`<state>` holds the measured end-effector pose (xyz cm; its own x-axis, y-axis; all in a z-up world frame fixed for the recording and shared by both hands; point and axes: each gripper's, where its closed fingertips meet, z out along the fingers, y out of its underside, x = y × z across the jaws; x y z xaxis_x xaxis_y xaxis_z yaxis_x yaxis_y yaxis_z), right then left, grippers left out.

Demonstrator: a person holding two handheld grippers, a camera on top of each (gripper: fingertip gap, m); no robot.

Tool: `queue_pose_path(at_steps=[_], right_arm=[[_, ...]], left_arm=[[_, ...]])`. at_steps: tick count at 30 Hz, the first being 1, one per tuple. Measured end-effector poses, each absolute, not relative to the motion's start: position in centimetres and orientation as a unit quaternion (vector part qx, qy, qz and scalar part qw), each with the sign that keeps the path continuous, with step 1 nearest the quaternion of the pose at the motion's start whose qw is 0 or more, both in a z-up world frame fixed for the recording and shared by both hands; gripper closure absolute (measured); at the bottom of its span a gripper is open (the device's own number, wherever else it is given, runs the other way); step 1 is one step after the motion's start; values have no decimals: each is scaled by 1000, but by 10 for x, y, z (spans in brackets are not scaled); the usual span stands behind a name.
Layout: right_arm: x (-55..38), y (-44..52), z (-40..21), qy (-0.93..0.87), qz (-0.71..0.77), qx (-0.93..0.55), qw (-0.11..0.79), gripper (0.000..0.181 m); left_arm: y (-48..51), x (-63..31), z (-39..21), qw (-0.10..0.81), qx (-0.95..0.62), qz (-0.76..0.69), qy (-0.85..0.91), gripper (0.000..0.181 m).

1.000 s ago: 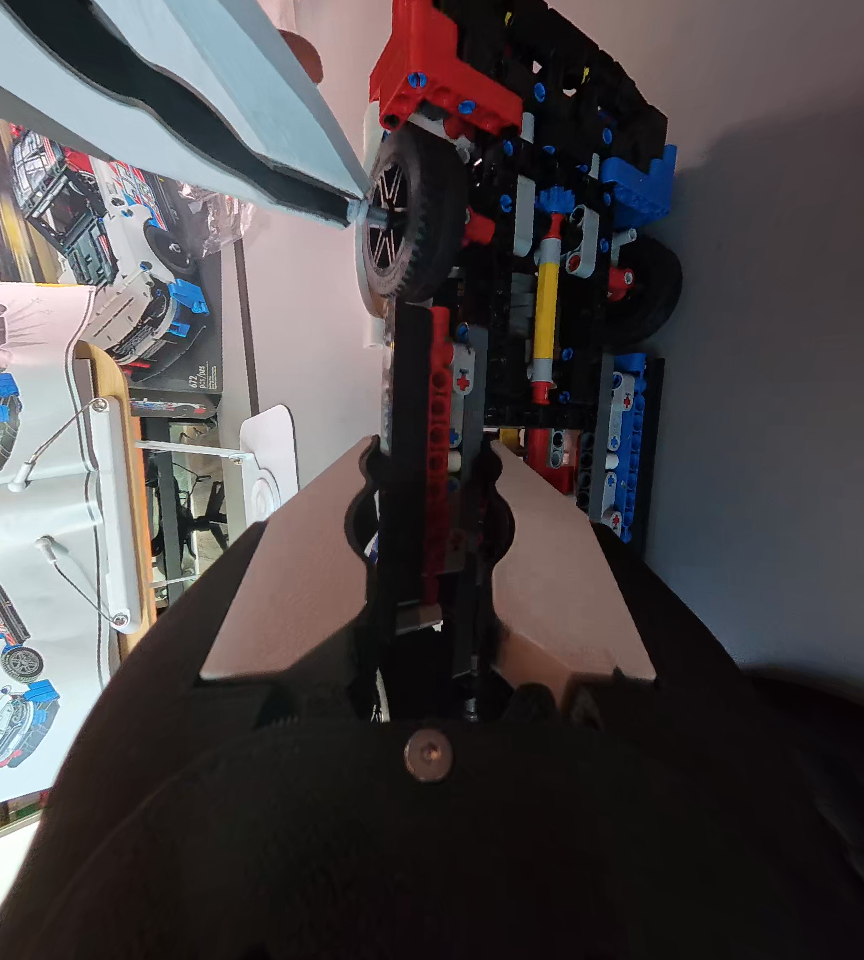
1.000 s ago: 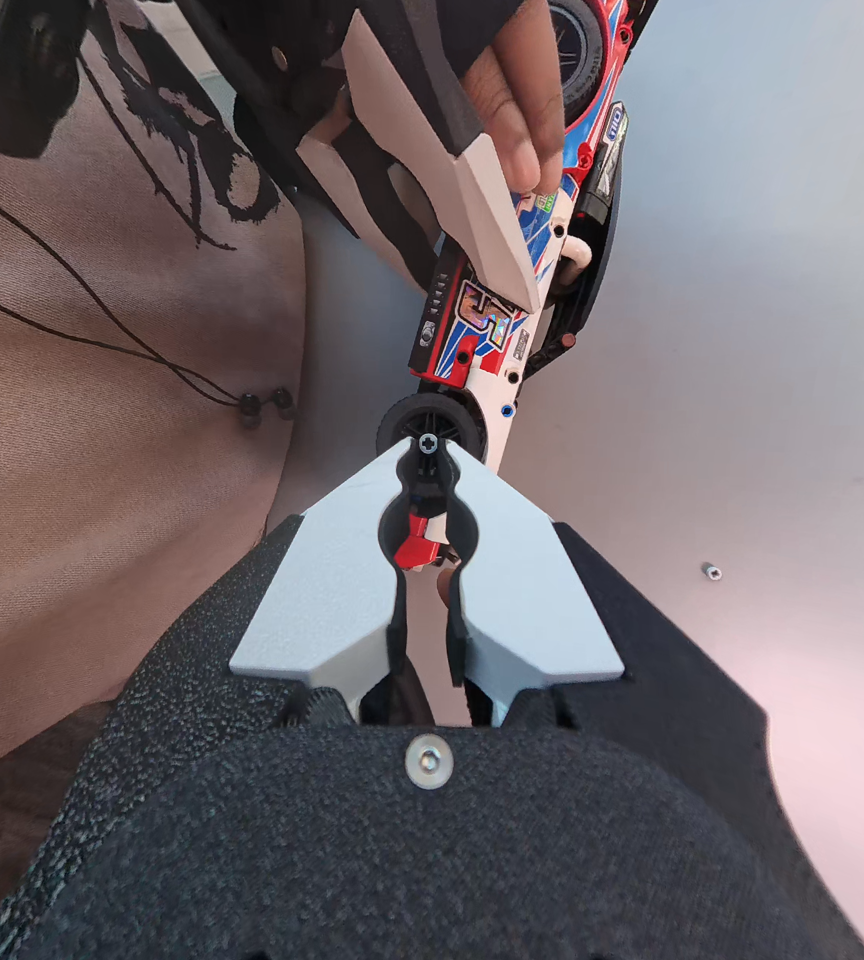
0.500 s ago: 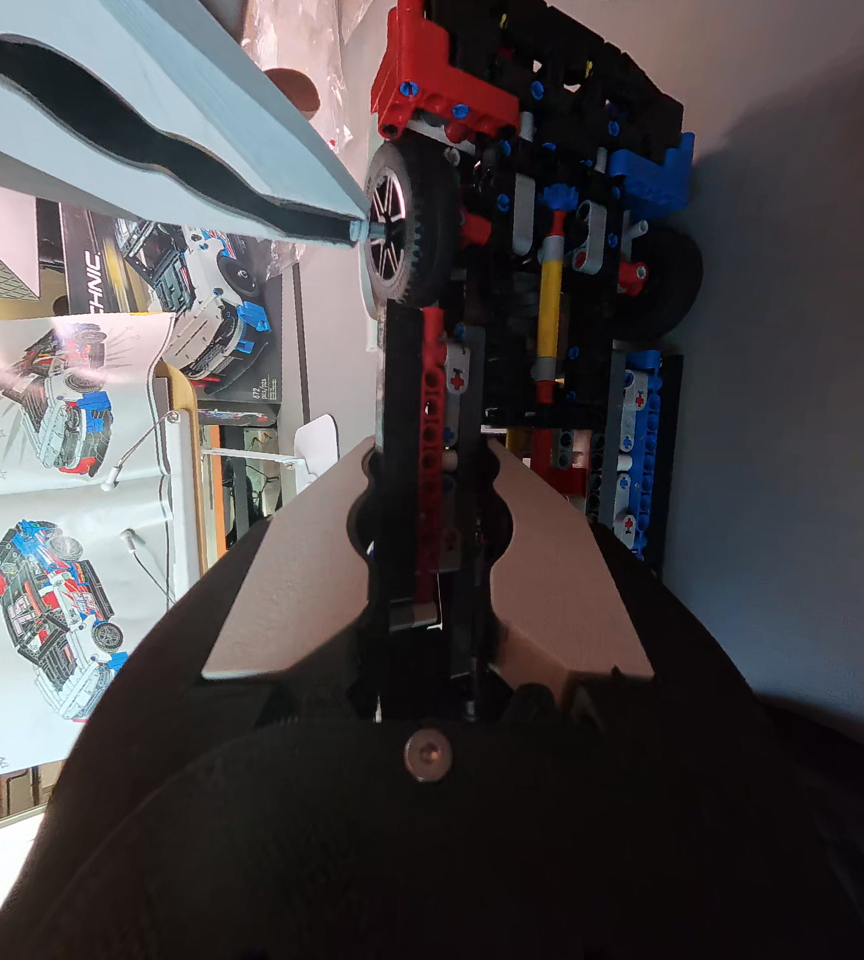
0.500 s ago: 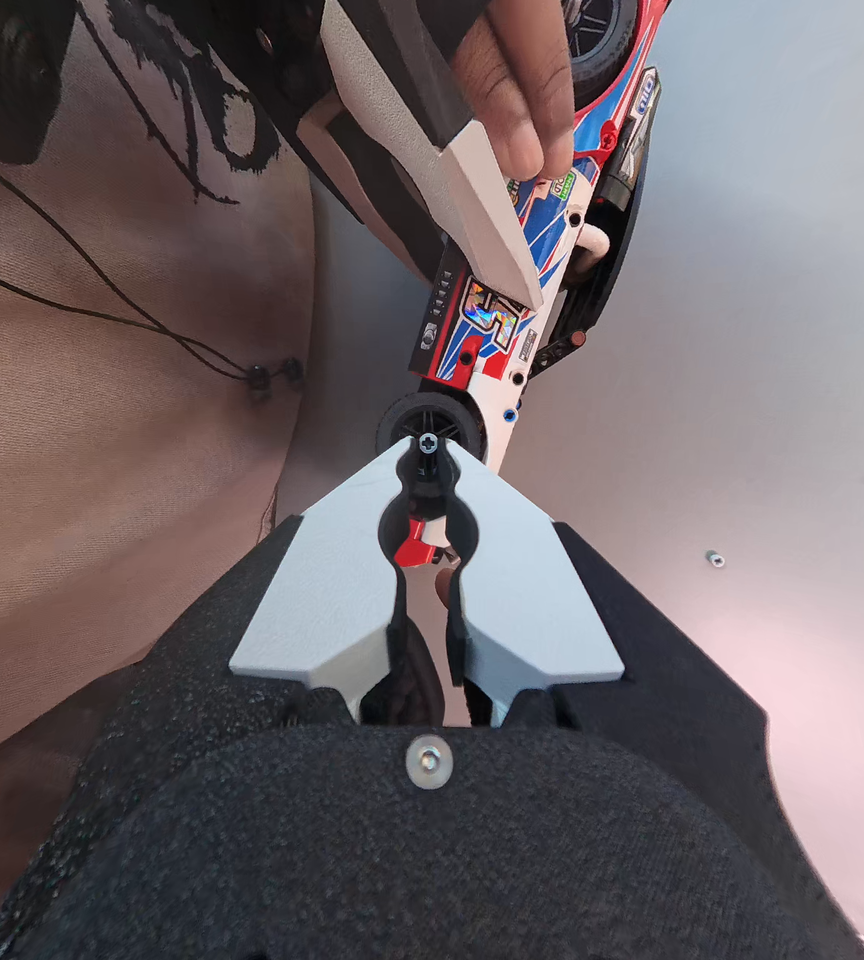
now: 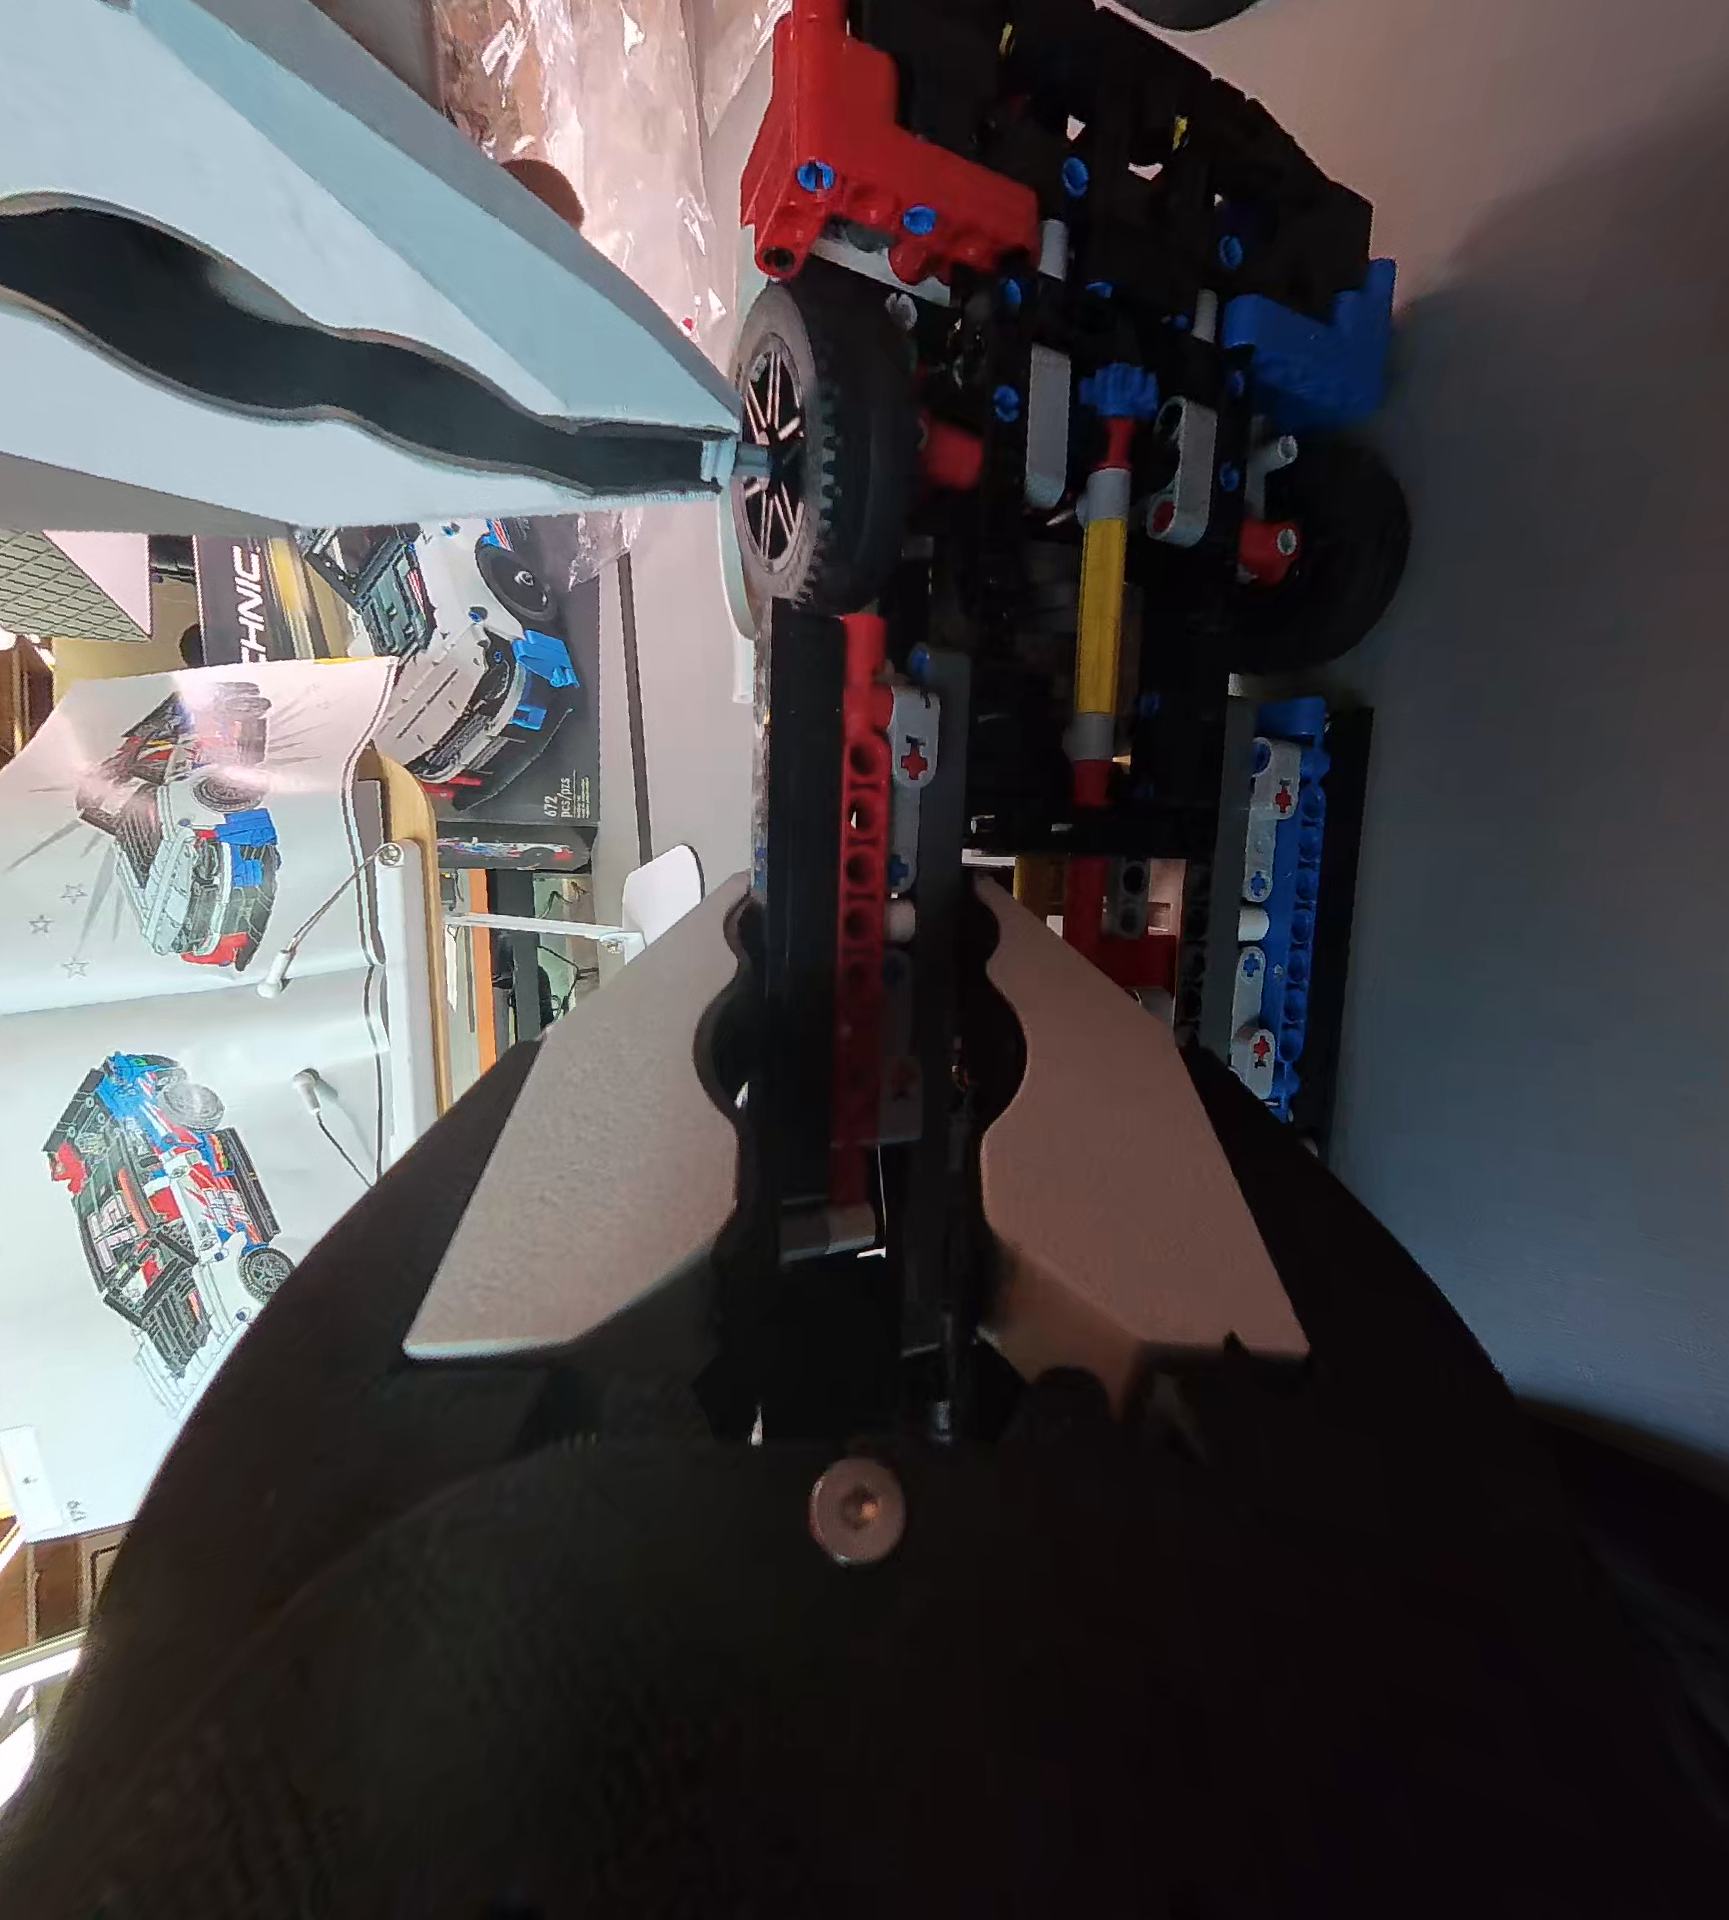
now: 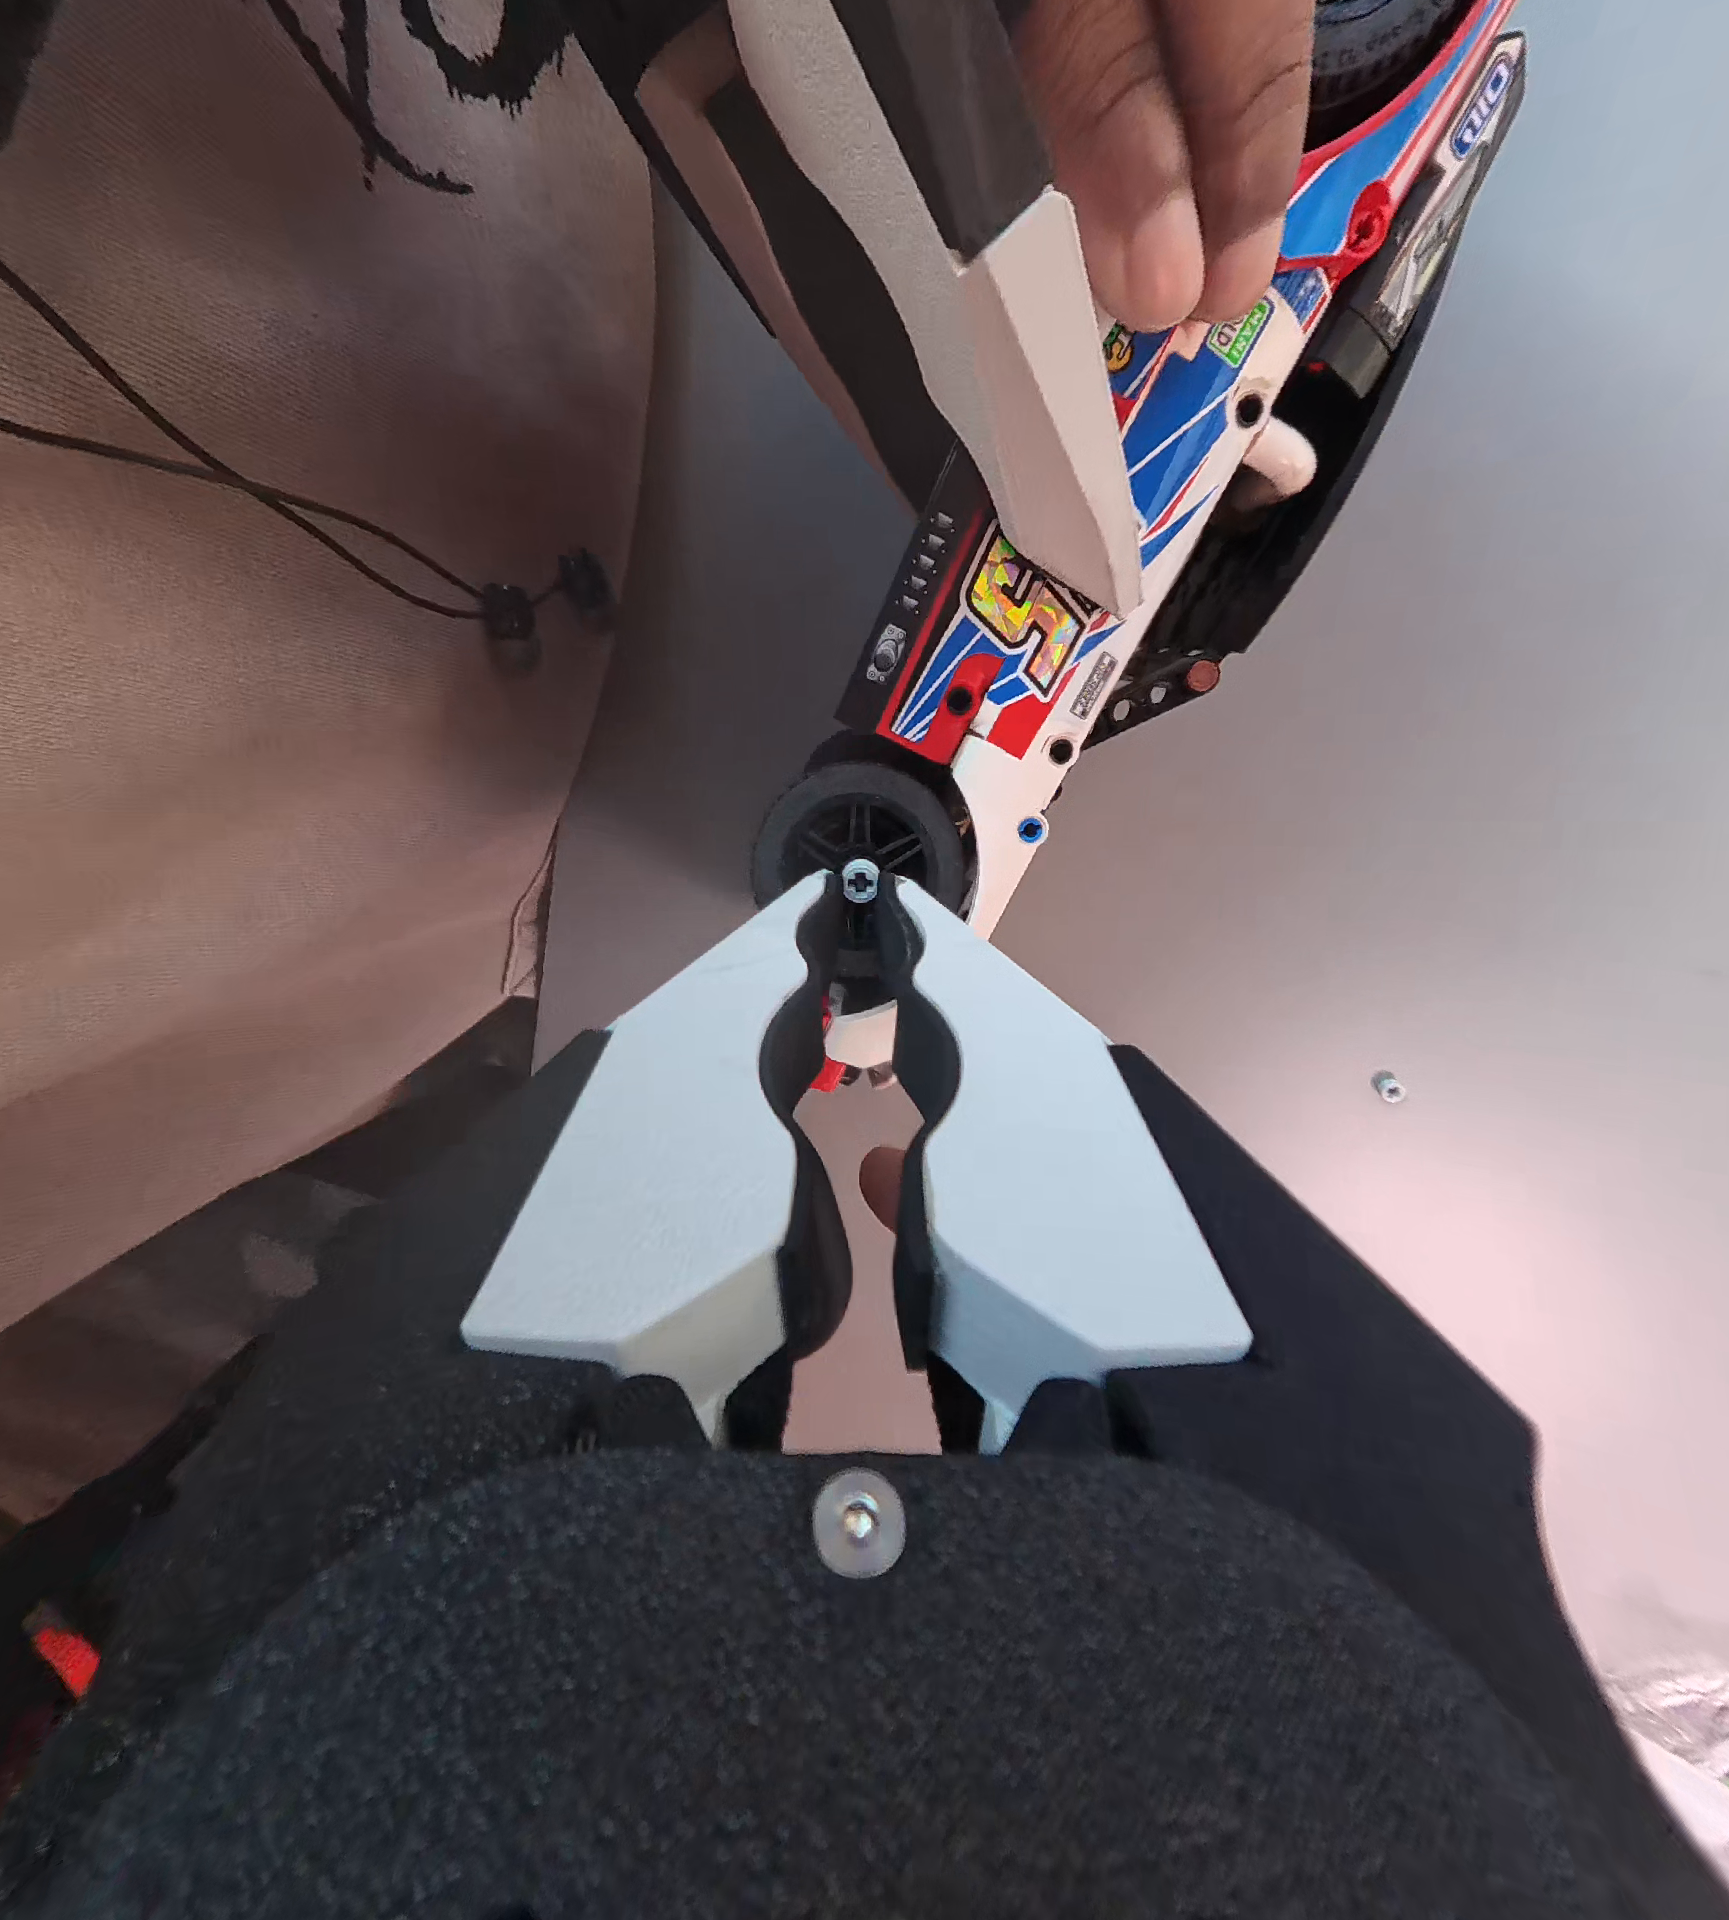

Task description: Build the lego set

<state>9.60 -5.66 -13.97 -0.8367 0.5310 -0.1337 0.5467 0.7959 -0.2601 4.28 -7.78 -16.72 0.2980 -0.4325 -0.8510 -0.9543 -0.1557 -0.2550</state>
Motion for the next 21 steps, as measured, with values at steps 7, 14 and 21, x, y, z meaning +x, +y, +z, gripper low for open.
queue_pose_path(at_steps=[7,14,21], right_arm=[[100,-58,-141,971,-94,212,47,177],[103,-59,-142,984,-49,150,87,177],[103,-62,-145,964,-114,222,91,176]], left_arm=[[-78,47,-166,420,-684,318,505,147],[-79,49,-165,425,-677,318,510,147],[-79,49,-165,429,-676,321,507,147]])
